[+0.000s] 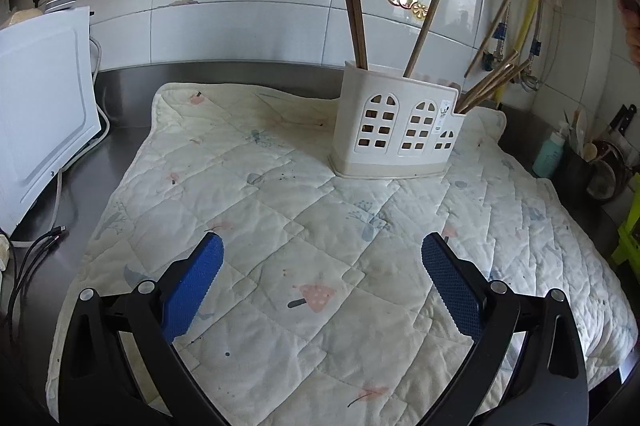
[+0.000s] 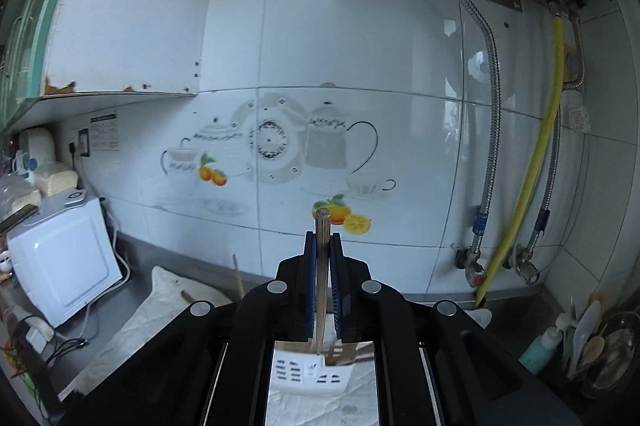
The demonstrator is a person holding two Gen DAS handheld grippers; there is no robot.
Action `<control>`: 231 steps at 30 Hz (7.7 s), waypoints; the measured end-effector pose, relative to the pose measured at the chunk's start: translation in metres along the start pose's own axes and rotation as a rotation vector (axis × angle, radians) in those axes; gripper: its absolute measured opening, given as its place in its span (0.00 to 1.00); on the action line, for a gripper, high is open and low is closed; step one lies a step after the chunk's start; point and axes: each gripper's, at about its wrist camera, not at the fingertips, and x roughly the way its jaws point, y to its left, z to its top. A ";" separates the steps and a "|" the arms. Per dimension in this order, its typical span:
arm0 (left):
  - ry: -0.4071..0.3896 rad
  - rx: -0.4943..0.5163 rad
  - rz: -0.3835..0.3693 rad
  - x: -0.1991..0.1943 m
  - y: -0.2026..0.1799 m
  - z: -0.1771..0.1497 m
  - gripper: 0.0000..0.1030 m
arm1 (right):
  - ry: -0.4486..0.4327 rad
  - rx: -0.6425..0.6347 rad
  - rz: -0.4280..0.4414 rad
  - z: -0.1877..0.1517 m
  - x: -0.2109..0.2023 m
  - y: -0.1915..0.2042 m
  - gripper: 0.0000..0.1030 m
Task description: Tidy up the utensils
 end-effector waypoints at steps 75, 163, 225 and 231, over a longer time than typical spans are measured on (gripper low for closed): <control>-0.004 0.056 0.061 -0.061 -0.025 -0.008 0.95 | 0.304 0.099 0.000 -0.249 -0.105 0.037 0.88; 0.026 0.080 0.055 -0.057 -0.020 -0.015 0.95 | 0.314 0.089 -0.004 -0.249 -0.102 0.038 0.89; 0.029 0.084 0.033 -0.054 -0.025 -0.017 0.95 | 0.316 0.095 -0.006 -0.250 -0.101 0.035 0.89; 0.033 0.089 0.030 -0.054 -0.026 -0.017 0.95 | 0.314 0.097 -0.005 -0.250 -0.101 0.034 0.89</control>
